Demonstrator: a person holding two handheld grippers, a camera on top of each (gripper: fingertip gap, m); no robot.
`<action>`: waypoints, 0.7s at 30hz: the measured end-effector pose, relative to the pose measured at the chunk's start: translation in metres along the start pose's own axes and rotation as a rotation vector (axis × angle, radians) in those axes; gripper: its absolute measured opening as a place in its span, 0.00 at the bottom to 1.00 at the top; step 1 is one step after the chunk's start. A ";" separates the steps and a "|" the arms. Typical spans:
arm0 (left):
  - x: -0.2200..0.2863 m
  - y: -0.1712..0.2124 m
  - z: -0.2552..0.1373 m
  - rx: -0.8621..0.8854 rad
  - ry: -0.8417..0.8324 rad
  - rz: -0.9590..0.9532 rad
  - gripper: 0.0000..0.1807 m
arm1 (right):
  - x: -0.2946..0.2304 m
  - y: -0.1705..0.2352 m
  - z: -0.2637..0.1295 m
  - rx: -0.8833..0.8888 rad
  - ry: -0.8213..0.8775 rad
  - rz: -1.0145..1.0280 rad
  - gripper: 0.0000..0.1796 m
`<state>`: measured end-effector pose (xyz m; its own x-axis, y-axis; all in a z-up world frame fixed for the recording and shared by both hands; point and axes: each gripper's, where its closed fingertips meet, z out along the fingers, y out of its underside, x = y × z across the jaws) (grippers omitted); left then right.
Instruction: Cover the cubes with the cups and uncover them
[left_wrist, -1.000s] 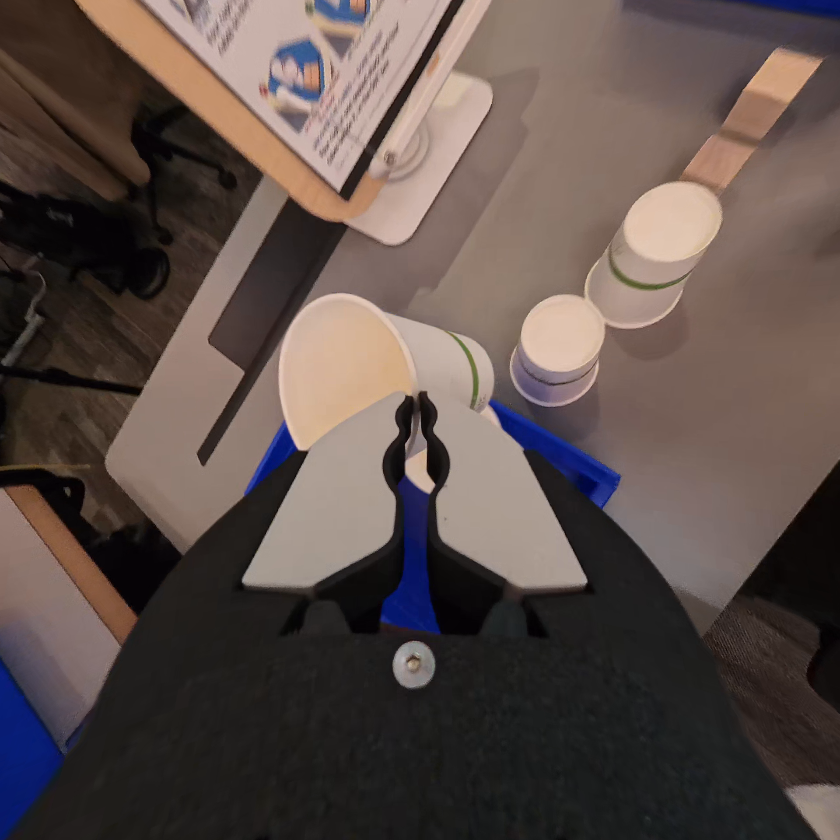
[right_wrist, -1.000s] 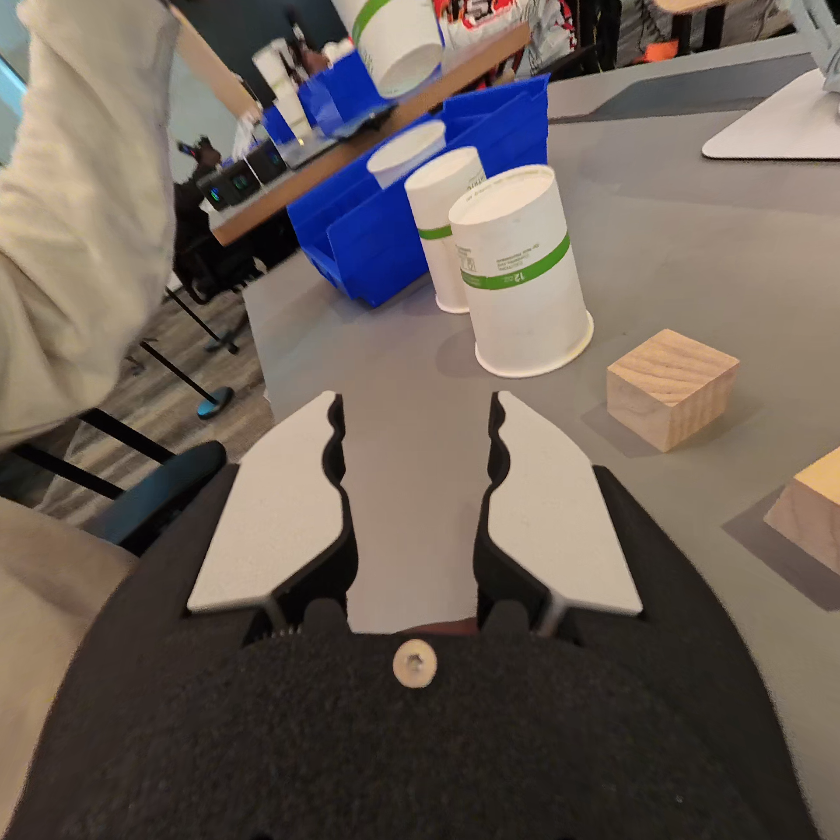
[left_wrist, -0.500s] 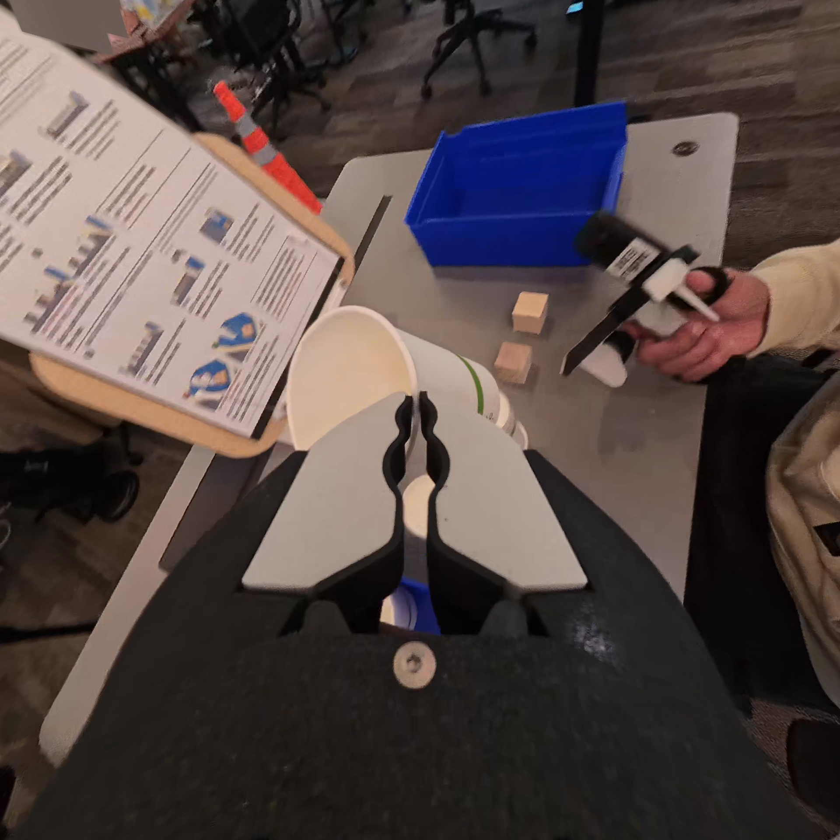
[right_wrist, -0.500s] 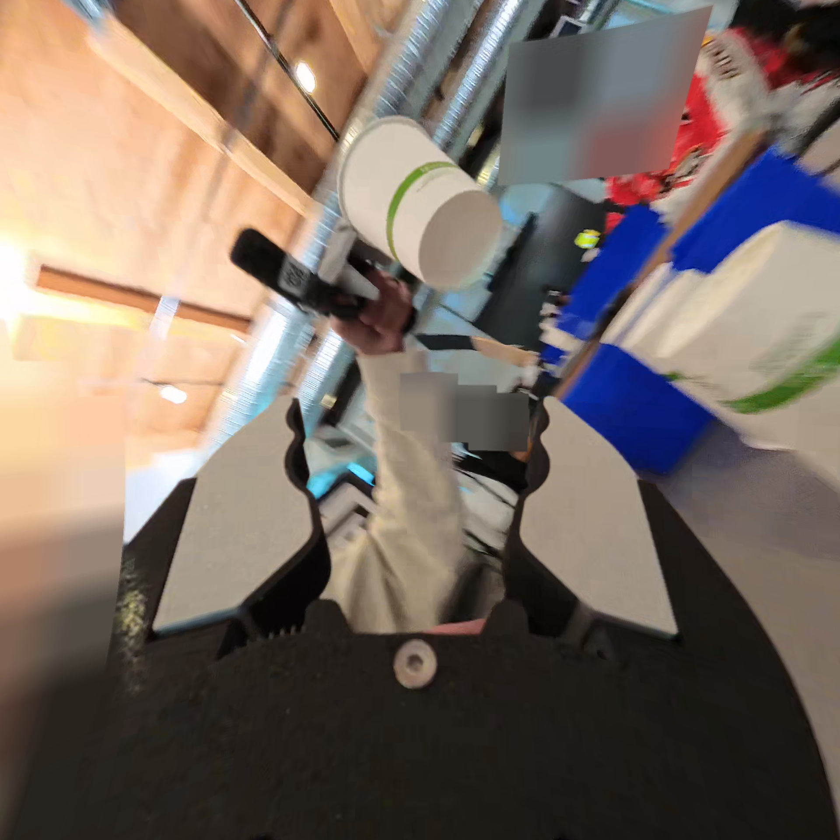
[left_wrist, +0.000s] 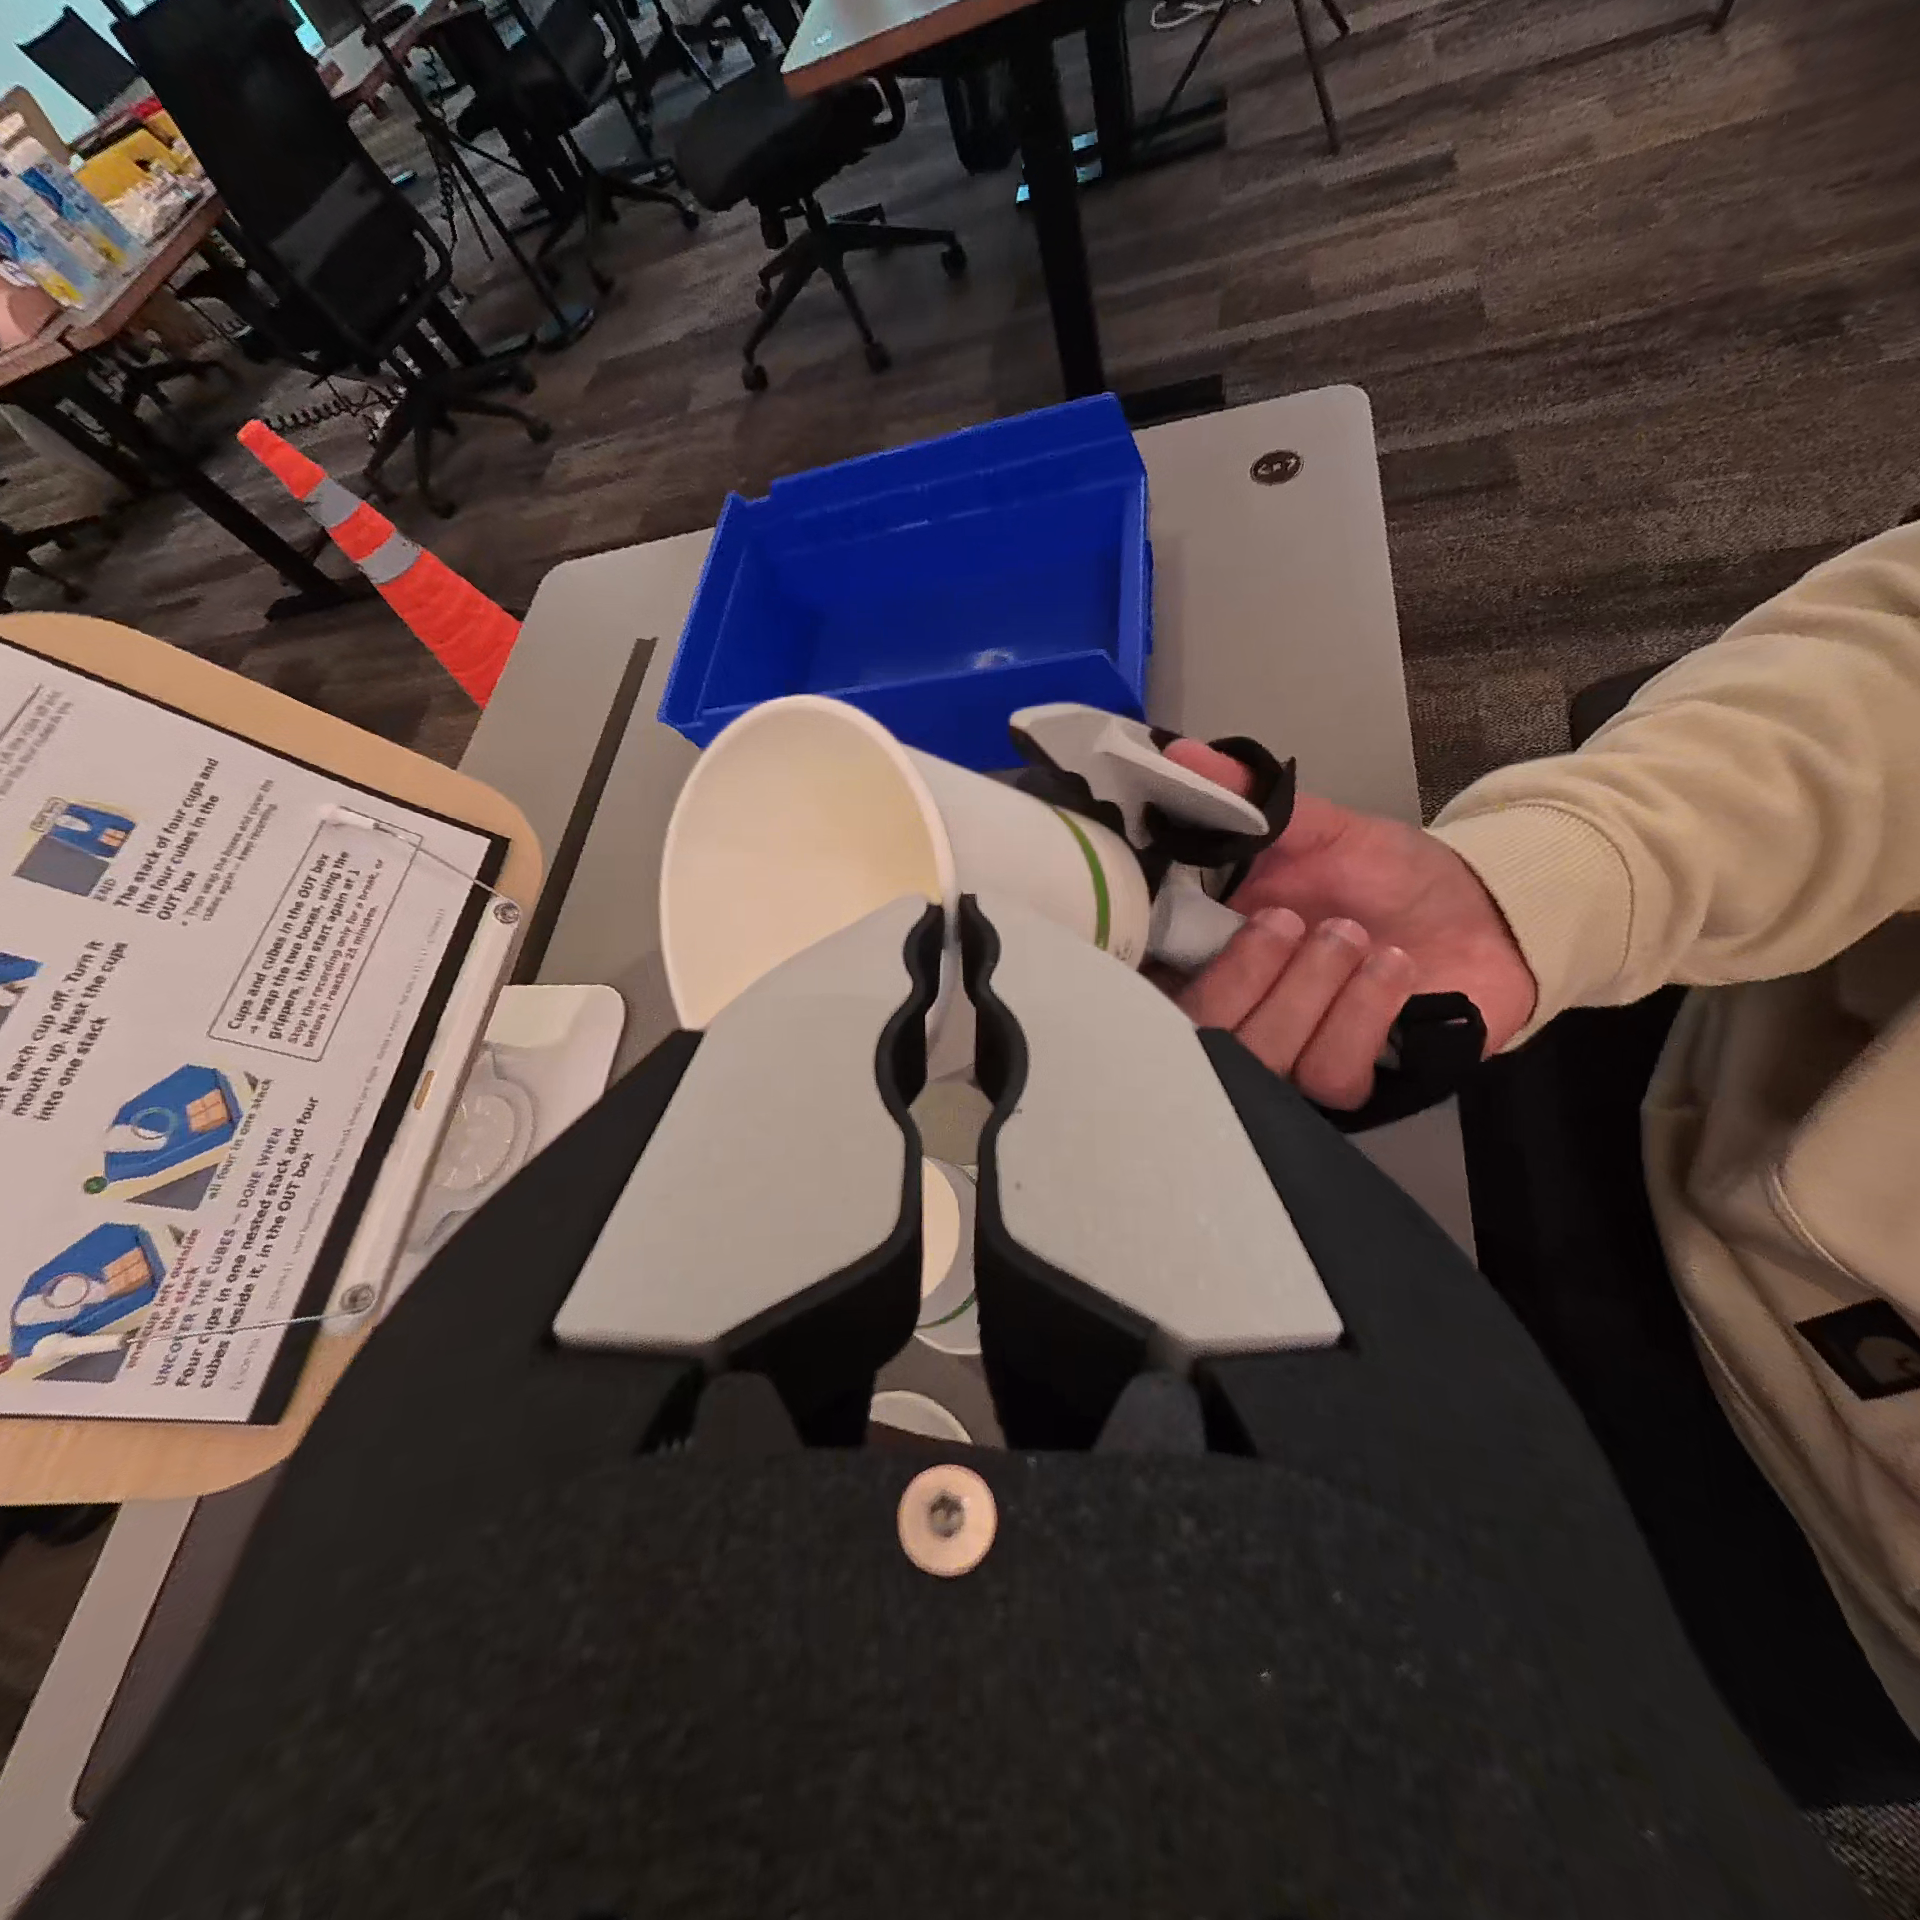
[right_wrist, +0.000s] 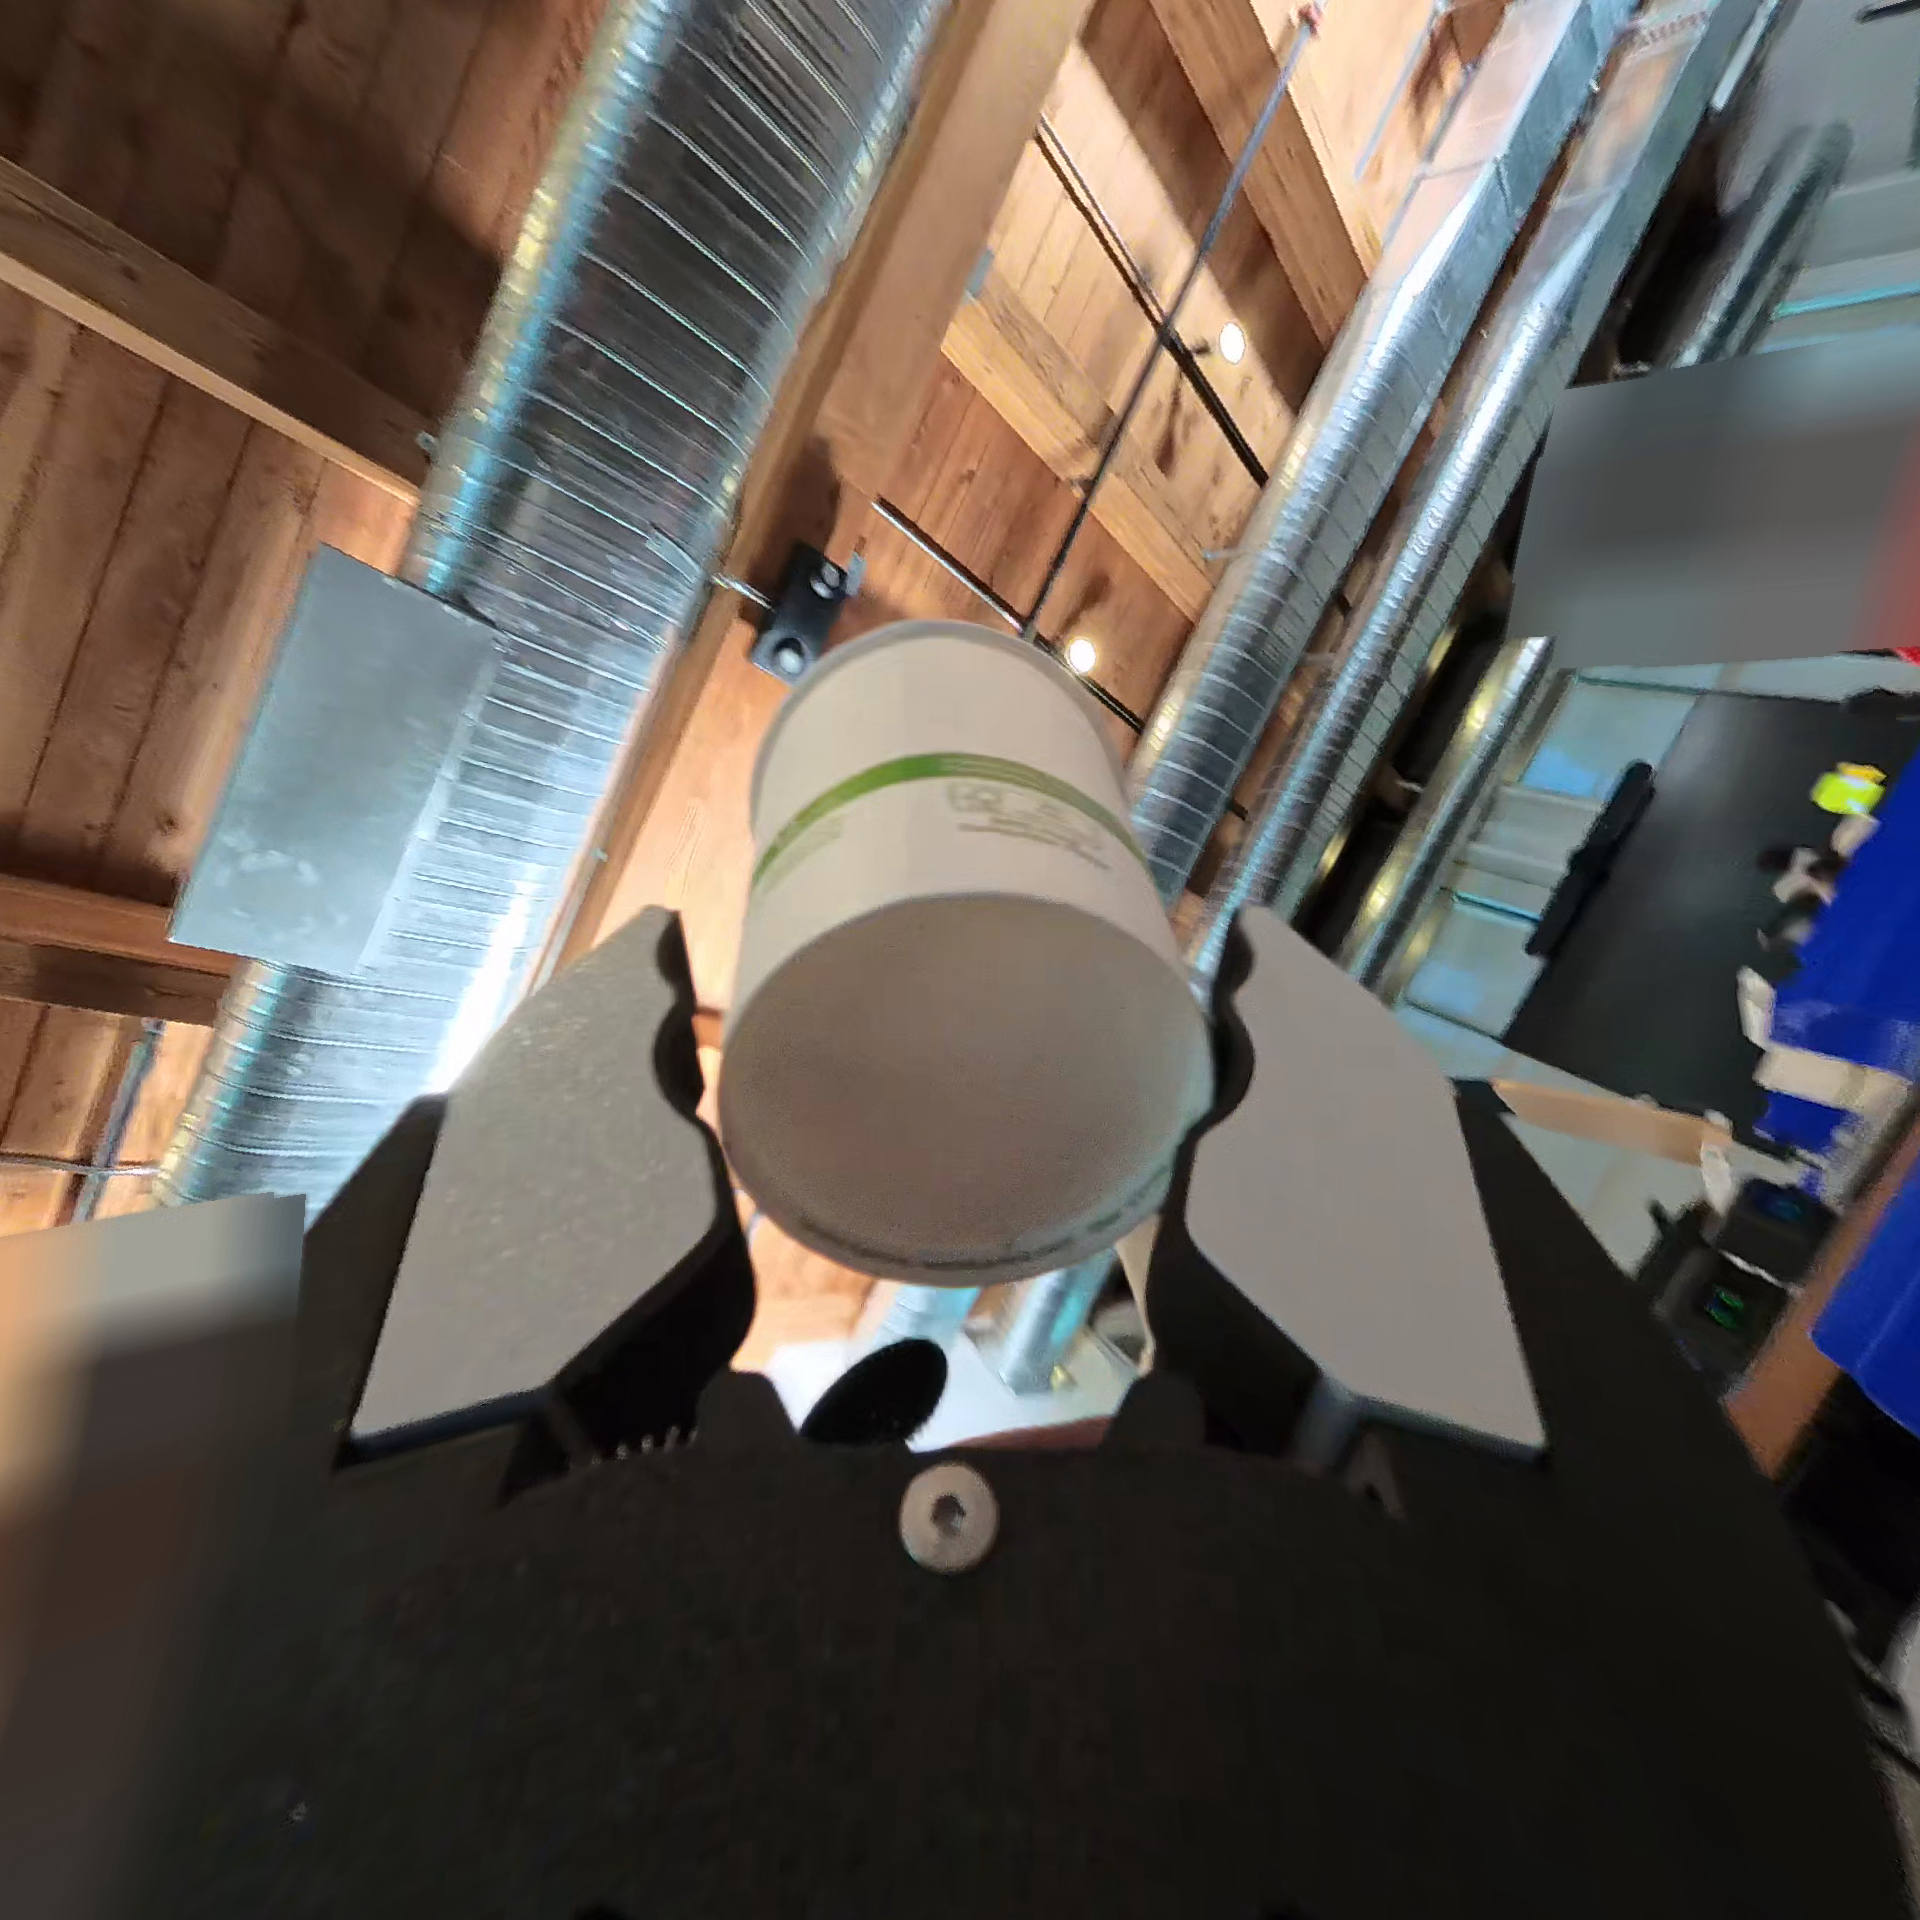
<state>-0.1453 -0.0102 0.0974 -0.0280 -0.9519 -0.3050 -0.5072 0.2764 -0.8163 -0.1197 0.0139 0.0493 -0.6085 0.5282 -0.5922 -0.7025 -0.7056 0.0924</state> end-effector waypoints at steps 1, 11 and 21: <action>0.000 0.001 0.001 0.007 0.001 -0.007 0.02 | 0.002 0.002 0.001 -0.042 0.024 -0.001 0.51; -0.005 0.007 -0.006 0.082 -0.093 -0.077 0.17 | 0.002 -0.004 -0.003 -0.100 0.083 -0.066 0.50; 0.047 0.160 0.015 0.204 -0.568 -0.741 0.39 | -0.029 -0.047 -0.033 -0.312 0.494 -0.654 0.50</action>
<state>-0.2148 -0.0081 -0.0552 0.6893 -0.7031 0.1749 -0.0671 -0.3023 -0.9508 -0.0574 0.0163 0.0358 0.1618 0.6579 -0.7355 -0.6777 -0.4677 -0.5674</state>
